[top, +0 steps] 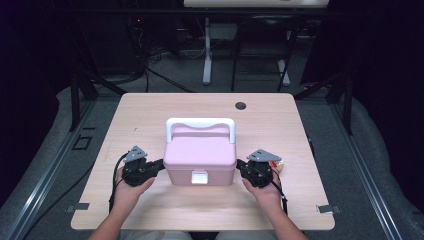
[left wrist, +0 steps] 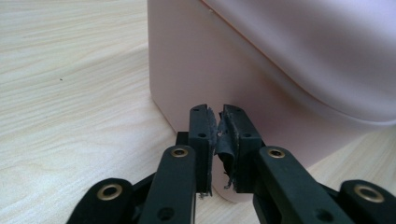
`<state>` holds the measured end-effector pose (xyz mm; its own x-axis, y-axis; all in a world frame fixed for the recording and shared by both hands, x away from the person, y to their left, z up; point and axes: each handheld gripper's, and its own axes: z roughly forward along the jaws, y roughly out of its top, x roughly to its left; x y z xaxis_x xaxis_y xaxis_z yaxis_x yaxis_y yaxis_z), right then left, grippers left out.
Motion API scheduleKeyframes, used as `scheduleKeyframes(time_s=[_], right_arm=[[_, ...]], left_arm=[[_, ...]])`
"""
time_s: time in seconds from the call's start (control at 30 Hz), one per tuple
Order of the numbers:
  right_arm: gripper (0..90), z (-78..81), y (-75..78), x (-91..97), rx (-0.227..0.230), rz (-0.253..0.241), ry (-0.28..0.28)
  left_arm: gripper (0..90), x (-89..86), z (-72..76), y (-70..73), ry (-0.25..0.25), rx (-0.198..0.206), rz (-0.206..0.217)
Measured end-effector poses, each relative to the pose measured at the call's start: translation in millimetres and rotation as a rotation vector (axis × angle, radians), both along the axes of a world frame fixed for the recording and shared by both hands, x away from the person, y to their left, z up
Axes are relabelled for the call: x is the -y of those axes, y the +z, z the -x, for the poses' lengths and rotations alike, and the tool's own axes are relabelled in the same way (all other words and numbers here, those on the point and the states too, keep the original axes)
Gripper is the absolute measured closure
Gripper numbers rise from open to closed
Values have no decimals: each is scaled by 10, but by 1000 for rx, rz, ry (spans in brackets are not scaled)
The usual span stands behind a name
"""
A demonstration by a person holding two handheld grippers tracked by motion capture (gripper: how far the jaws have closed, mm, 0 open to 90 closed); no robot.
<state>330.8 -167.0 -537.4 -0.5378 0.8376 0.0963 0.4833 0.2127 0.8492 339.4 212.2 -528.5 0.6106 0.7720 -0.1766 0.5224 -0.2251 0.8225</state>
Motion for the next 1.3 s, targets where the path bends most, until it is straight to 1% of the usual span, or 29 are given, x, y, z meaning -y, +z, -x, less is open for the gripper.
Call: scheduleKeyframes(time_s=[0.03, 0.07, 0.13, 0.2, 0.27, 0.37, 0.43, 0.5, 0.57, 0.63, 0.67, 0.7, 0.73, 0.77, 0.8, 0.87, 0.9, 0.93, 1.0, 1.03, 1.13, 1.3], right_arm=[[872, 0, 0, 0, 0, 0, 0], [891, 3, 2, -4, -1, 0, 5], [896, 9, 4, -11, 1, 4, 6], [896, 11, 4, -14, 3, 3, 6], [898, 14, 10, -9, -5, 3, 10], [898, 16, 13, -3, -6, 7, 13], [899, 25, 19, -1, -10, 10, 16], [899, 29, 21, -3, -13, 8, 16], [899, 43, 26, -3, -11, 16, 21], [900, 62, 34, -2, -21, 15, 18], [899, 77, 36, -5, -22, 18, 14], [899, 93, 40, -18, -14, 30, 10], [900, 101, 42, -24, -10, 38, 8], [900, 101, 42, -24, -10, 38, 8], [900, 108, 55, -24, -19, 47, 13], [900, 107, 60, -8, -42, 31, 13], [900, 112, 63, 0, -48, 29, 15], [900, 121, 66, 3, -51, 29, 14], [900, 133, 66, 3, -52, 26, 10], [900, 157, 68, 12, -56, 27, 14], [900, 195, 65, 22, -65, 10, 15], [900, 266, 68, 43, -72, 8, 27]], left_arm=[[835, 0, 0, 0, 0, 0, 0], [850, 11, 9, 3, -1, 0, 0], [869, 22, 16, 2, -4, 6, 1], [878, 22, 22, 9, -8, 1, -6], [893, 31, 30, 10, -9, 5, -6], [894, 32, 36, 13, -11, 2, -5], [895, 30, 47, 23, -16, -5, -19], [896, 36, 49, 16, -13, 3, -12], [898, 38, 64, 23, -16, 3, -20], [898, 44, 86, 30, -16, 0, -26], [898, 44, 86, 30, -16, 0, -26], [898, 52, 108, 30, -7, -9, -15], [899, 55, 119, 31, -4, -12, -14], [899, 55, 119, 31, -4, -12, -14], [899, 58, 141, 39, -7, -14, -23], [899, 61, 168, 47, -15, -19, -30], [899, 68, 182, 42, -11, -16, -24], [899, 66, 194, 43, -18, -20, -26], [900, 61, 204, 44, -24, -24, -23], [900, 57, 221, 44, -27, -31, -16], [900, 68, 245, 45, -20, -38, -7], [900, 65, 288, 53, -27, -53, -3]])
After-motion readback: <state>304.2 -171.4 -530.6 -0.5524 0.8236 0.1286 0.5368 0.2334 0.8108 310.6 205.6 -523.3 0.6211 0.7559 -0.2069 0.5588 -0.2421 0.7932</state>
